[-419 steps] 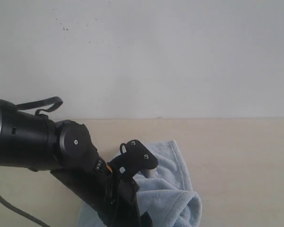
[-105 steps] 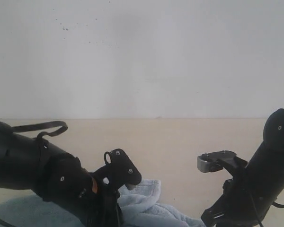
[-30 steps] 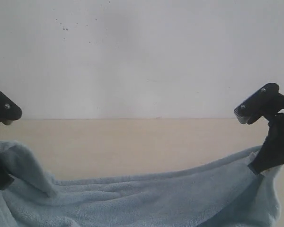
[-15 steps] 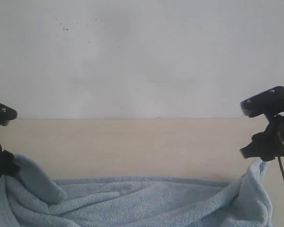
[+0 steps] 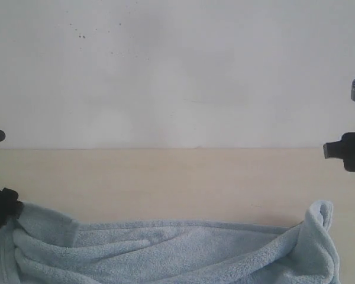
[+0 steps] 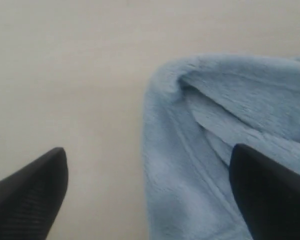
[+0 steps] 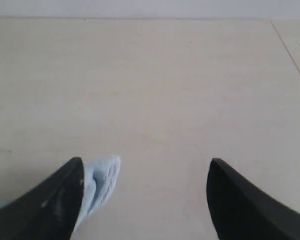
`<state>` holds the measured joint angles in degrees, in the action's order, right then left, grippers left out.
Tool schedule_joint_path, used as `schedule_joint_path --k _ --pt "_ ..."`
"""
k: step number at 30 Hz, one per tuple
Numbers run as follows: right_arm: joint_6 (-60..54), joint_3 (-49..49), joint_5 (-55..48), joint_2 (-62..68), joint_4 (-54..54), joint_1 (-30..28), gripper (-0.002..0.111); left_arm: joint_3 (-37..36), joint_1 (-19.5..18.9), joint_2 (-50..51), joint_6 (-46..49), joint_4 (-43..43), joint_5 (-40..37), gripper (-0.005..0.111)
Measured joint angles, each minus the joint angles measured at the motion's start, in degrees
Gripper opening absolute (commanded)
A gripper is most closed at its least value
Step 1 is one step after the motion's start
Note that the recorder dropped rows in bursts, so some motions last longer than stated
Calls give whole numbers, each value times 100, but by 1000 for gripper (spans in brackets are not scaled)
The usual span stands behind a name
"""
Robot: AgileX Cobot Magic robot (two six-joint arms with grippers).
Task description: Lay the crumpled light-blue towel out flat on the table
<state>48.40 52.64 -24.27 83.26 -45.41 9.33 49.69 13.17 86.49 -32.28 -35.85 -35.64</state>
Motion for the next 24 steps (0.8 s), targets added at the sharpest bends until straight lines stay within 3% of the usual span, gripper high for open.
schedule_joint_path --k 4,6,9,12,13,16,19,24 --pt "-2809 0 -917 -59 2821 0 66 8 186 -305 2448 2058 -312 77" --pt "-4096 0 -1628 -22 4258 0 66 -34 400 -392 3478 2693 -600 77" --pt "-5106 0 -2702 -12 5375 0 66 -200 833 -563 4365 3027 -920 77" --pt "-5176 -210 -3501 -12 5309 10 66 -593 1374 -832 4396 2241 -1078 77" --pt "-4955 -580 -3546 -23 4984 10 66 -883 1497 -924 4038 1536 -1131 77" --pt "-4679 -1383 -2823 -23 4690 10 66 -1406 1556 -1119 3333 301 -1044 78" --pt "-4623 -1810 -1910 -23 4723 10 66 -1549 1556 -1411 3135 101 -506 78" --pt "-4587 -2041 -1264 93 4748 10 66 -1549 1556 -1596 3092 78 -228 78"
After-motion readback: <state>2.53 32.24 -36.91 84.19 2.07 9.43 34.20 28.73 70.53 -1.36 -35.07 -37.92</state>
